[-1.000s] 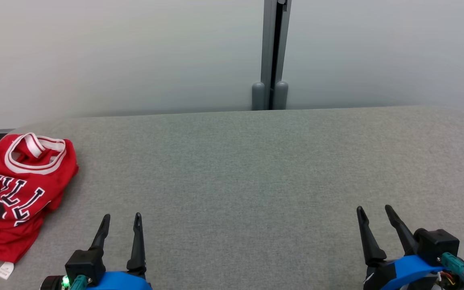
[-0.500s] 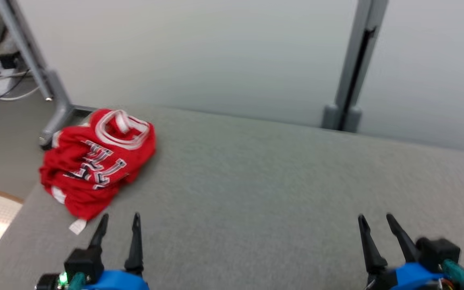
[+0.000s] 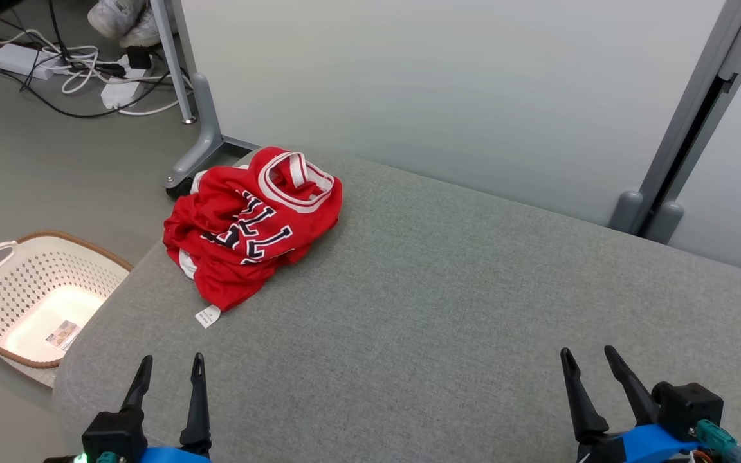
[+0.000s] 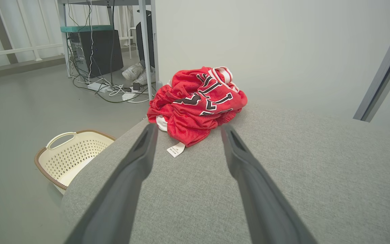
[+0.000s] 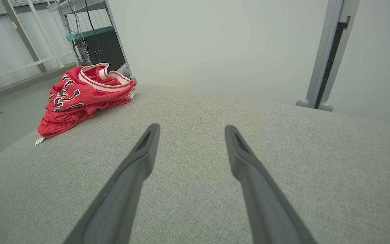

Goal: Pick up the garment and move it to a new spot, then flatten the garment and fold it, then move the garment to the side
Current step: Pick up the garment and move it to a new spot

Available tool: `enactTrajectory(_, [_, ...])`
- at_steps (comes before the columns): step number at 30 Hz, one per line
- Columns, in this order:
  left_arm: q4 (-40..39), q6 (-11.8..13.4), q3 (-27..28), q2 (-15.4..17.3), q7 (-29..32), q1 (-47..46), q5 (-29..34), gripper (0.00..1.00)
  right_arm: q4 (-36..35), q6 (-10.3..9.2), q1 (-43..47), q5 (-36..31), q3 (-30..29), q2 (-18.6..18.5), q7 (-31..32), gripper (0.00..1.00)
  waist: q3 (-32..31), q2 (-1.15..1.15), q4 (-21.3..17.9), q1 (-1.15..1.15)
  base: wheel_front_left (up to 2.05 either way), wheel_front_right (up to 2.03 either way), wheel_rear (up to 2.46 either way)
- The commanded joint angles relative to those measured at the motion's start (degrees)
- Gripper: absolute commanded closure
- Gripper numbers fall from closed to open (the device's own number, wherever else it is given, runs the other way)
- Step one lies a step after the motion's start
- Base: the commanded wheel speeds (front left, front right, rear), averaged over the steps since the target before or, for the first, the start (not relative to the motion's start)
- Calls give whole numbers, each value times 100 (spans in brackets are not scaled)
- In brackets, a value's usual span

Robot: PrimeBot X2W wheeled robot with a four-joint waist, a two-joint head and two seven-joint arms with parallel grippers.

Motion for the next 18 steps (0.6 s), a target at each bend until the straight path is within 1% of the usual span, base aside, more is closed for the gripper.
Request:
enactTrajectory(1, [-50, 39, 27, 25, 2, 67, 15, 0, 20, 13, 30, 9, 3, -30, -32, 0, 12, 0, 22, 0, 0, 0, 0])
enactTrajectory(6, [-167, 93, 67, 93, -31, 54, 15, 0, 41, 13, -20, 12, 41, -30, -39, 0, 47, 0, 13, 0, 0, 0, 0])
enactTrajectory(10, [-392, 32, 121, 125, 50, -206, -103, 0, 13, 13, 1, 7, -25, -30, -42, 0, 132, 0, 12, 0, 0, 0, 0])
enactTrajectory(12, [-625, -63, 161, 170, 262, -423, -233, 0, -29, 13, -20, -31, -58, -31, -29, 0, 227, 0, 11, 0, 0, 0, 0])
enactTrajectory(13, [-733, -139, 169, 243, 414, -566, -282, 0, -56, 13, -40, -57, -76, -31, -22, 0, 275, 0, 6, 0, 0, 0, 0])
enactTrajectory(15, [-916, -208, 256, 393, 803, -875, -400, 0, -129, 13, -98, -81, -92, -30, 21, 0, 419, 0, -26, 0, 0, 0, 0])
enactTrajectory(17, [-1112, -222, 393, 455, 1261, -1266, -637, 0, -213, 14, -178, -108, -104, -33, 40, 0, 605, 0, -91, 0, 0, 0, 0])
enactTrajectory(18, [-1155, -199, 498, 551, 1536, -1454, -748, 0, -267, 13, -234, -125, -96, -34, 57, 0, 716, 0, -149, 0, 0, 0, 0])
